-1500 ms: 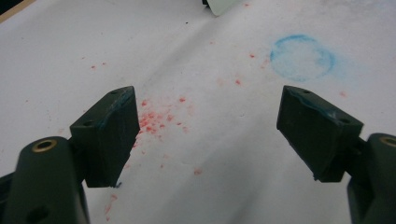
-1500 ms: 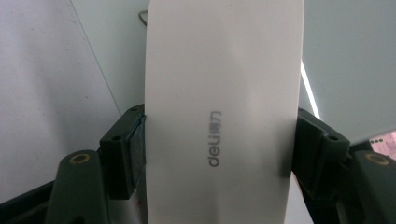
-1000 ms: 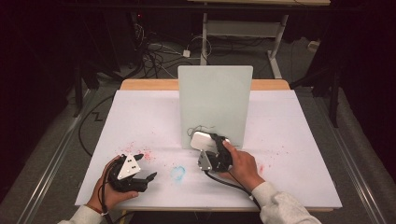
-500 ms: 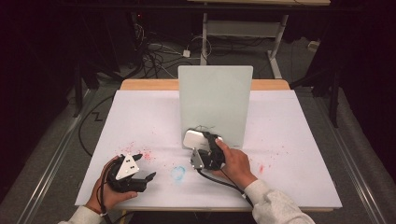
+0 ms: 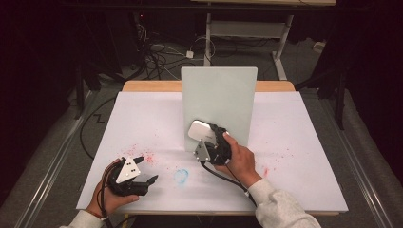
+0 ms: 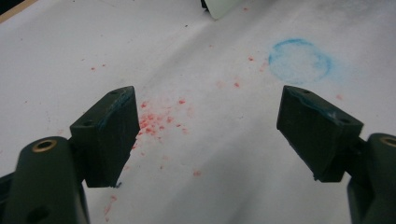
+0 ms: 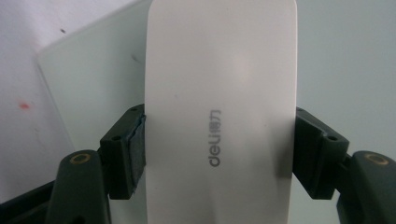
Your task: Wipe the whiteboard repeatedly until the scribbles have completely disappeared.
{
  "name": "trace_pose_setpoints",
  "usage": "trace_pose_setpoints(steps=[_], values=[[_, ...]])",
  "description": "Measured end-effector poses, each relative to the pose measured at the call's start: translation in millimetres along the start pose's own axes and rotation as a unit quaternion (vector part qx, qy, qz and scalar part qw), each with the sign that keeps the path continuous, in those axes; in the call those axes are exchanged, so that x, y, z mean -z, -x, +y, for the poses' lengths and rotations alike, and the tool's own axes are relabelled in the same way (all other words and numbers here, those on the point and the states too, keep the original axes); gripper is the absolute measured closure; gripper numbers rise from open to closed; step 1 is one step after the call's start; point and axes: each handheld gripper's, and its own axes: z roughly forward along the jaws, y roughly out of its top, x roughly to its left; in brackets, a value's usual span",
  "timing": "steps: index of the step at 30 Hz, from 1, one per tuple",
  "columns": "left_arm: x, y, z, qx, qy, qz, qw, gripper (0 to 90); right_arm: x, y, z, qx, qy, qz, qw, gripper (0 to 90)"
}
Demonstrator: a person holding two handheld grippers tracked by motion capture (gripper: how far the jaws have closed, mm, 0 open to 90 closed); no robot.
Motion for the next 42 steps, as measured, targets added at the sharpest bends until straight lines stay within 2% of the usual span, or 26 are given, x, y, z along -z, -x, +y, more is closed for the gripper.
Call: trace_pose_setpoints(steps=[5,7,8,11,12,15,17,21,28,31,33,35,38,40,42], values=[[0.6,0.0,-0.6,0.0,0.002,-0.002,1.0,20.1,-8.1,-27.4,15.9,0.034,0.003,0.021,0.9992,30.8],[1.1,-0.2,-1.1,-0.001,0.001,-0.001,1.0,20.1,-9.9,-35.7,17.5,0.033,0.005,0.033,0.9989,30.7],[1.6,-0.3,-1.3,-0.001,0.002,-0.001,1.0,20.1,-10.3,-37.1,17.3,0.038,0.007,0.029,0.9988,30.7],[2.8,-0.4,-2.2,-0.001,0.003,0.0,1.0,20.1,-9.0,-30.5,14.7,0.018,0.011,0.036,0.9991,30.8],[3.0,-1.1,-2.0,-0.006,0.005,0.003,1.0,20.1,-8.4,-28.5,13.7,0.014,0.009,0.03,0.9994,30.8],[3.8,0.2,-2.1,-0.001,0.004,0.003,1.0,20.1,-5.7,-20.0,8.0,-0.003,0.008,0.022,0.9997,30.8],[4.3,0.0,-1.3,-0.007,0.007,0.007,0.9999,20.1,-3.8,-14.2,2.9,-0.013,0.009,0.015,0.9998,30.8],[4.2,0.1,-0.8,-0.007,0.006,0.009,0.9999,20.1,1.2,-1.9,-8.7,-0.025,0.002,0.005,0.9997,30.8],[4.1,-0.5,-0.6,-0.007,0.008,0.01,0.9999,20.1,9.7,22.6,-29.9,-0.069,-0.003,-0.005,0.9976,30.8],[3.7,-0.1,-0.5,-0.009,0.006,0.009,0.9999,20.1,9.7,21.5,-31.0,-0.071,-0.001,-0.016,0.9974,30.8],[3.2,0.0,-0.4,-0.009,0.005,0.008,0.9999,20.1,9.5,18.9,-30.3,-0.075,-0.003,-0.009,0.9971,30.8],[2.8,0.0,-0.3,-0.01,0.005,0.007,0.9999,20.1,8.0,12.5,-29.4,-0.067,-0.001,-0.003,0.9978,30.8],[1.7,0.0,-0.1,-0.01,0.004,0.005,0.9999,20.1,4.7,-2.3,-25.3,-0.039,-0.002,0.009,0.9992,30.7],[0.8,1.1,0.0,-0.006,0.0,0.002,1.0,20.1,2.2,-11.7,-19.6,-0.027,-0.002,0.017,0.9995,30.7],[0.8,0.9,0.8,-0.012,0.002,0.004,0.9999,20.1,-1.1,-22.6,-11.7,-0.005,-0.001,0.023,0.9997,30.7]])
